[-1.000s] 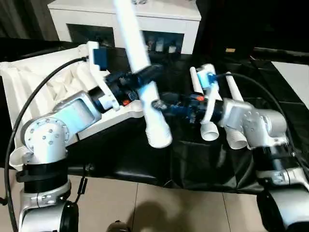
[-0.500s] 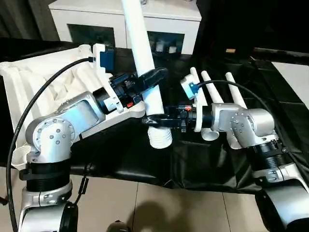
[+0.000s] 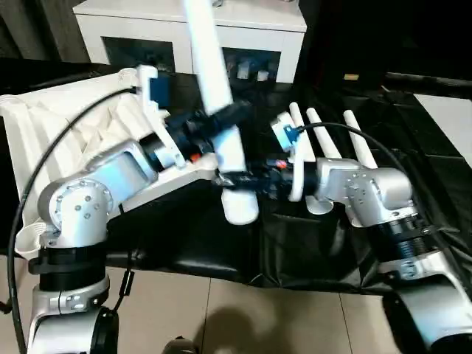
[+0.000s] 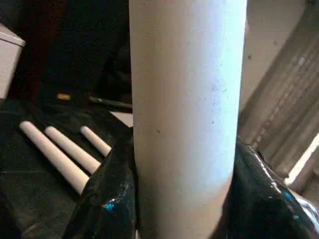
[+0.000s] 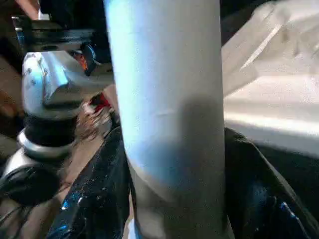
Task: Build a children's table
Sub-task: Pick table leg
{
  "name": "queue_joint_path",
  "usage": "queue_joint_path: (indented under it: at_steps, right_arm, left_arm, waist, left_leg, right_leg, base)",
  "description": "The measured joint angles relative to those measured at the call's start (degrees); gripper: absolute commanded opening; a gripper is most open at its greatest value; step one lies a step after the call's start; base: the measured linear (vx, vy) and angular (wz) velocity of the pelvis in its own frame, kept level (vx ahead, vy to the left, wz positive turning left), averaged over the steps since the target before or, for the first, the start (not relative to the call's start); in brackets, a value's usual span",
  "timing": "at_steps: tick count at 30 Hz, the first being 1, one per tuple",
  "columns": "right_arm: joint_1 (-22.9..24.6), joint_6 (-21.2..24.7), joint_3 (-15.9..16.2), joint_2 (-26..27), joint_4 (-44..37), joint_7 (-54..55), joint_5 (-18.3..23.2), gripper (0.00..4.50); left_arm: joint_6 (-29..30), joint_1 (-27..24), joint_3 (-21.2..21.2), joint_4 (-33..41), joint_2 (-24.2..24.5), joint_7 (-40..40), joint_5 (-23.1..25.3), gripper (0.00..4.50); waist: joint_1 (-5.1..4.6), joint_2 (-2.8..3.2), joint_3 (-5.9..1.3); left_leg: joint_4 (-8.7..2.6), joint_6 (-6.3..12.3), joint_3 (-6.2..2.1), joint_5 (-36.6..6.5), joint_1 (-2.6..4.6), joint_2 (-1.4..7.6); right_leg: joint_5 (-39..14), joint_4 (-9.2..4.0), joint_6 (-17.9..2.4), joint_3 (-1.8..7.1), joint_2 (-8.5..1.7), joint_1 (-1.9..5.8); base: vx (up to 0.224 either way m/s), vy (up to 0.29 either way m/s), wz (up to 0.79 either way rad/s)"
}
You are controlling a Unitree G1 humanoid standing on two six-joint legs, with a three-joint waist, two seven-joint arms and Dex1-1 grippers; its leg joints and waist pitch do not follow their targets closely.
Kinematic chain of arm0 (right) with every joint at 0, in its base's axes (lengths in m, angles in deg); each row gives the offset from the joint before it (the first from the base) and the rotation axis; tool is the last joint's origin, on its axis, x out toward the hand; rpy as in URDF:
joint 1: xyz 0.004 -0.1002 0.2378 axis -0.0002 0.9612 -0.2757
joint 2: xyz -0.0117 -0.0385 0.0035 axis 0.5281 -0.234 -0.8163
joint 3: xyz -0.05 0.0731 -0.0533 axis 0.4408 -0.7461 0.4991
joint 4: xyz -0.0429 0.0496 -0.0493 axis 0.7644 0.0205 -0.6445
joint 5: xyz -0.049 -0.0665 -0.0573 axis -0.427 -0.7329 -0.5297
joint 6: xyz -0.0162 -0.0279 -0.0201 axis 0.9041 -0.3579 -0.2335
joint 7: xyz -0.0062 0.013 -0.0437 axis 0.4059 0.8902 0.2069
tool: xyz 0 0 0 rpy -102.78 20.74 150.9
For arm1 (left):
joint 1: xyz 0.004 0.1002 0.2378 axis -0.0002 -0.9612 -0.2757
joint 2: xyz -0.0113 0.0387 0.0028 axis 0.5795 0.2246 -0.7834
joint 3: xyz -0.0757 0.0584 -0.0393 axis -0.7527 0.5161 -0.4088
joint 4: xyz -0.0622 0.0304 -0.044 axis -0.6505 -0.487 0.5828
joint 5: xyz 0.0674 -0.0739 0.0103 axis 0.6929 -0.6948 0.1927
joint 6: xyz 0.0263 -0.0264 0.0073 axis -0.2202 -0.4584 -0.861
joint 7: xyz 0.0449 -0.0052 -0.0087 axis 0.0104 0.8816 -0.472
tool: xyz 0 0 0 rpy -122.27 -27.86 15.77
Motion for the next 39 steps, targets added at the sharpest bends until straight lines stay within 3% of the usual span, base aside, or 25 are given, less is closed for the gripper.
queue_joint_path:
  at_steps: [2,5,9,14,18,19,22,23,39]
  right_arm:
    - [0.1,-2.0,-0.2,0.9,0.0,2.5,-1.0,1.97]
    - [0.2,-8.7,-0.3,2.2,0.2,9.9,-6.6,1.93]
    - [2.3,-16.4,3.3,2.7,-0.1,16.9,-14.8,1.91]
    - [3.6,-20.8,5.6,5.0,-0.2,23.7,-20.3,1.91]
    - [3.9,-24.2,6.6,6.2,-0.6,26.9,-23.2,1.91]
    - [4.0,-24.7,6.6,6.7,-0.6,27.6,-23.7,1.91]
    - [4.1,-25.2,6.7,7.1,-0.6,28.6,-24.6,1.91]
    - [4.2,-25.3,6.7,7.2,-0.6,28.8,-24.7,1.90]
    - [4.2,-26.7,6.7,8.0,0.6,30.2,-26.2,1.90]
  left_arm:
    - [-0.5,0.2,-0.1,-0.6,-0.2,1.3,0.8,3.00]
    - [-1.8,0.2,1.4,-0.9,-0.2,3.9,4.6,3.07]
    - [-4.1,1.4,2.1,-2.9,-1.6,9.7,9.3,3.42]
    - [-5.6,3.9,2.1,-4.7,-4.1,13.3,11.3,3.84]
    - [-6.4,5.6,0.8,-6.6,-5.0,15.3,11.5,3.86]
    - [-6.5,5.9,-0.1,-7.2,-5.5,16.3,11.6,3.55]
    - [-6.8,6.2,-2.0,-8.1,-6.0,18.1,11.6,3.46]
    - [-6.8,6.2,-2.5,-8.1,-6.2,18.4,11.5,3.15]
    - [-6.7,6.4,-3.0,-7.7,-7.7,19.9,11.1,1.91]
  waist:
    - [0.01,0.00,0.00]
    - [-0.03,0.00,0.00]
    - [-0.09,0.00,0.00]
    - [-0.35,0.02,0.02]
    - [-0.51,0.03,0.02]
    - [-0.59,0.03,0.02]
    - [-0.59,0.04,0.03]
    - [-0.59,0.05,0.03]
    - [-0.88,0.05,0.03]
  left_leg:
    - [0.00,-0.01,-0.02,0.0,0.00,0.00]
    - [0.00,-0.01,-0.04,0.0,0.00,-0.01]
    - [0.00,-0.03,-0.04,0.0,0.00,0.00]
    - [0.00,-0.03,-0.04,0.0,-0.04,-0.01]
    - [0.00,-0.03,-0.03,0.0,-0.03,-0.01]
    - [0.00,-0.03,-0.04,0.0,-0.03,-0.01]
    - [0.00,-0.03,-0.04,0.0,-0.03,-0.01]
    - [0.00,-0.03,-0.04,0.0,-0.04,-0.01]
    - [0.00,-0.02,-0.04,0.0,-0.03,-0.01]
  right_leg:
    - [0.0,0.00,0.0,0.00,-0.01,0.00]
    - [0.0,0.02,0.0,0.00,-0.03,0.00]
    - [0.0,0.03,0.0,0.00,-0.02,0.00]
    - [0.0,0.01,0.0,0.01,-0.02,-0.02]
    - [0.0,0.01,0.0,0.03,-0.02,-0.02]
    - [0.0,0.01,0.0,0.03,-0.02,-0.02]
    - [0.1,0.00,-0.1,0.03,-0.02,-0.02]
    - [0.1,0.00,-0.1,0.03,-0.03,-0.02]
    - [0.1,0.02,-0.1,0.03,-0.02,-0.02]
  base:
    - [0.000,0.000,0.00]
    - [0.000,0.000,0.00]
    - [0.000,0.000,0.00]
    - [0.000,0.000,0.00]
    - [0.000,0.000,0.00]
    - [0.000,0.000,0.00]
    - [0.000,0.000,0.00]
    - [0.000,0.000,0.00]
    - [0.000,0.000,0.00]
